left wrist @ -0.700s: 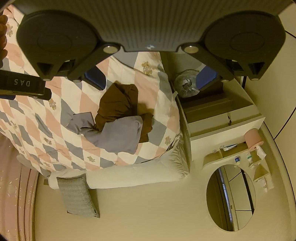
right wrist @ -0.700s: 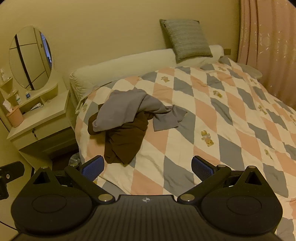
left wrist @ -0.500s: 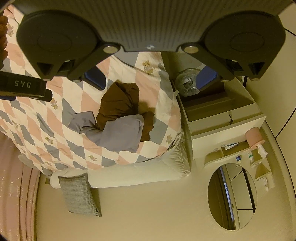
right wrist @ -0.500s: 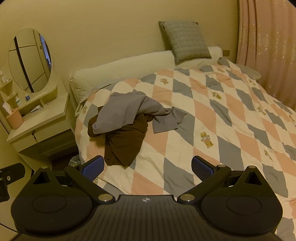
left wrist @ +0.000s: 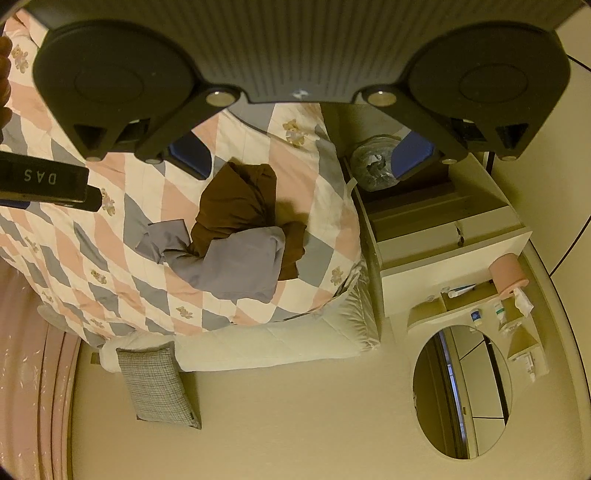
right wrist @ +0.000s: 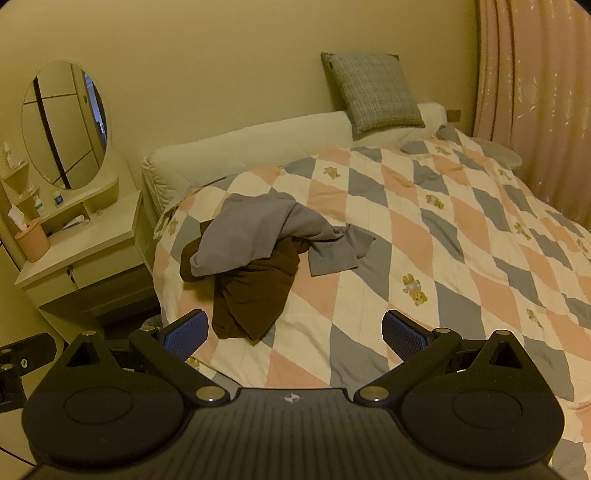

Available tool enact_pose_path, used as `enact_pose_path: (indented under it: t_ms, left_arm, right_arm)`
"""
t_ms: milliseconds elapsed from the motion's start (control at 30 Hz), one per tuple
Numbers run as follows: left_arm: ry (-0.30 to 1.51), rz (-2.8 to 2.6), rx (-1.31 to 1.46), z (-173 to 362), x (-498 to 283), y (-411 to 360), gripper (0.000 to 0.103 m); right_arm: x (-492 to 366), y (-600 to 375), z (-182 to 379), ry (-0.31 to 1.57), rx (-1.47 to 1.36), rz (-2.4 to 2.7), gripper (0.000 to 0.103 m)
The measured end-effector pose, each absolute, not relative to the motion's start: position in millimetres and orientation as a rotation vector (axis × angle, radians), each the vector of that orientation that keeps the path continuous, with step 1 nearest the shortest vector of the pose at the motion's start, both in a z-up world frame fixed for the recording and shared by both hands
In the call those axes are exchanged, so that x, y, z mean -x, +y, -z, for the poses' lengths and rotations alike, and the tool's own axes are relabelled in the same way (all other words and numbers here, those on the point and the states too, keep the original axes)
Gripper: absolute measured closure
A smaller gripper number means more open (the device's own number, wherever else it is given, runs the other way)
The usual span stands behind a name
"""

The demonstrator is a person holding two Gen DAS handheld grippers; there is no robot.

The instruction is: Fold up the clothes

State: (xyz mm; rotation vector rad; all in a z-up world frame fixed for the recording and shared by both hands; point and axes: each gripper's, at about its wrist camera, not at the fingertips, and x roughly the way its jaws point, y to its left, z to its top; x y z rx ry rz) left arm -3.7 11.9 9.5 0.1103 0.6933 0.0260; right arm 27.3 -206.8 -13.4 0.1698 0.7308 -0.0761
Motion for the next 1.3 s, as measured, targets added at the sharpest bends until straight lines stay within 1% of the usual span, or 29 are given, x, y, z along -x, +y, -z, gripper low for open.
enact_pose_path:
  t_ms: [567, 633, 1300]
  left_arm:
    - [0.711, -0.026, -0.118, -5.4, 0.2, 10.2, 0.001]
    - [0.712, -0.024, -0.118, -5.2, -0.6, 9.7, 0.001]
    - [0.797, 0.04, -0.083, 14.6, -28.7, 15.5, 0.001]
  right_arm:
    - [-39.0, -222.8, 9.2, 0.727, -0.167, 0.048, 0.0]
    - [-16.5, -205.5, 34.7, 0.696, -0.185, 0.072, 0.0]
    - [-43.2, -212.5, 40.1, 0.738, -0.193, 0.085, 0.0]
